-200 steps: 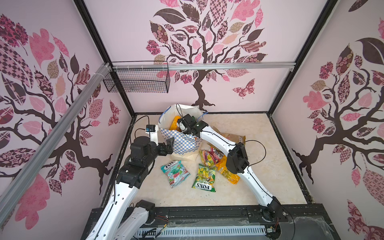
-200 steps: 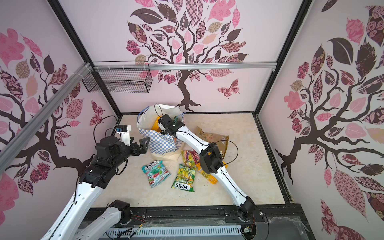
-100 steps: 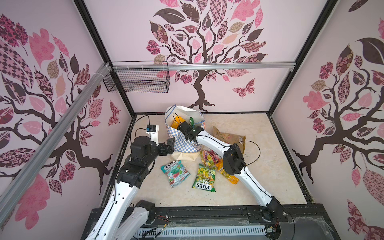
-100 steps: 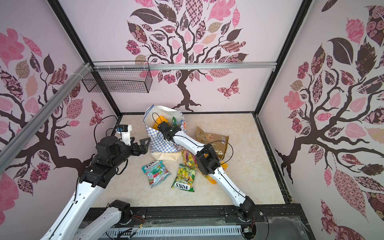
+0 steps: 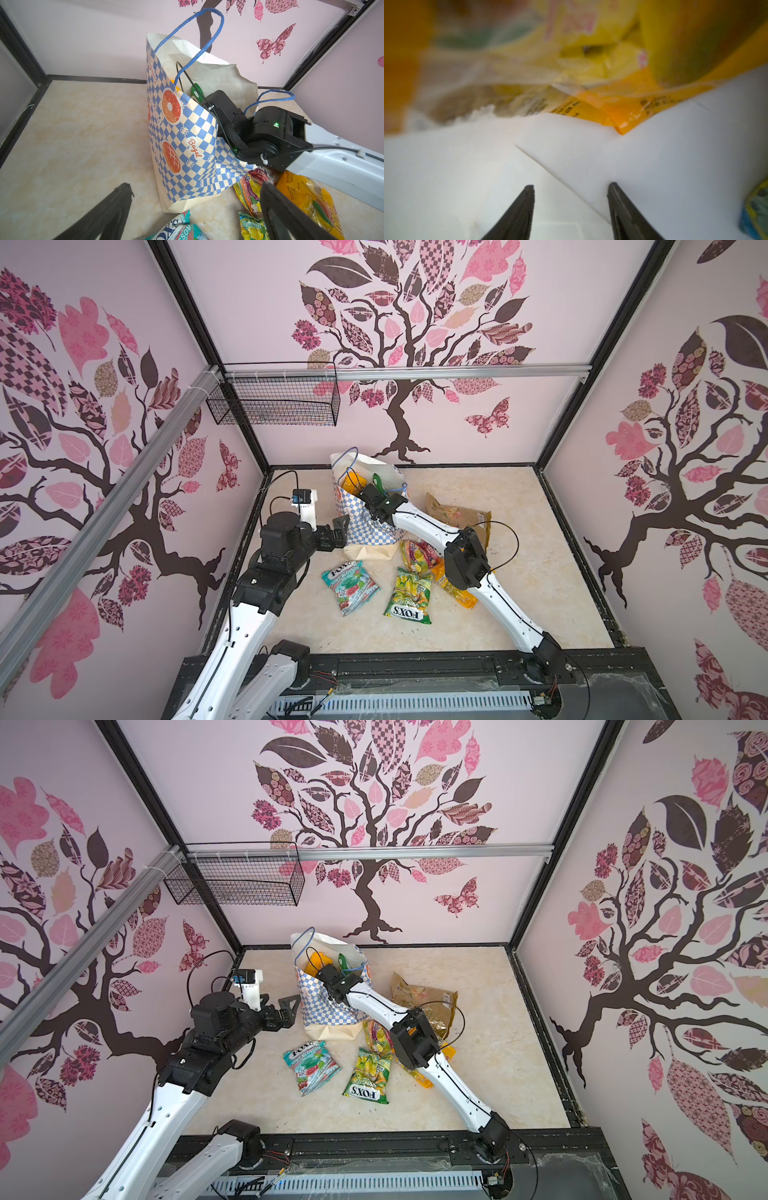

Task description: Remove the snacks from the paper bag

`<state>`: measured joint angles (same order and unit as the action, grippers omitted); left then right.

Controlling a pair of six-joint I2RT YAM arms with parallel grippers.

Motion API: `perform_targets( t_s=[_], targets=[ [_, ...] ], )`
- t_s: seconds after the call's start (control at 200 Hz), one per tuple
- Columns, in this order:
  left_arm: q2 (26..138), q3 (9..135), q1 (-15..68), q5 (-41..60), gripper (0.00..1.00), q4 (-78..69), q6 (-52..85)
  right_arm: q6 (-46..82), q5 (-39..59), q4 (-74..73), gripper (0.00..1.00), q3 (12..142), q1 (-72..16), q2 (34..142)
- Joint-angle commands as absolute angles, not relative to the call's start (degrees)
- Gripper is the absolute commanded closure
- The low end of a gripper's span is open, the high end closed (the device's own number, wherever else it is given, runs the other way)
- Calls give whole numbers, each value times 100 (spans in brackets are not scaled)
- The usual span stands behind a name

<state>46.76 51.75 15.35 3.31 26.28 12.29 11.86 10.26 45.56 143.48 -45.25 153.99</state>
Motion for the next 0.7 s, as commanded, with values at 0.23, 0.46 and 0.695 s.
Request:
perform_targets(
  t_s=[0.23,0.46,0.695],
  targets=[
    [4699,5370,1486,404,2,2583,1283,1243,1383,4457,98,14126,-4493,15392],
    [4715,5370,1477,405,2,2584,1283,1332,1345,4308,100,14118,-4500,14740],
    [4696,5380,1468,409,2,2588,1274,1415,1319,4151,100,14114,-4491,14203]
  ],
)
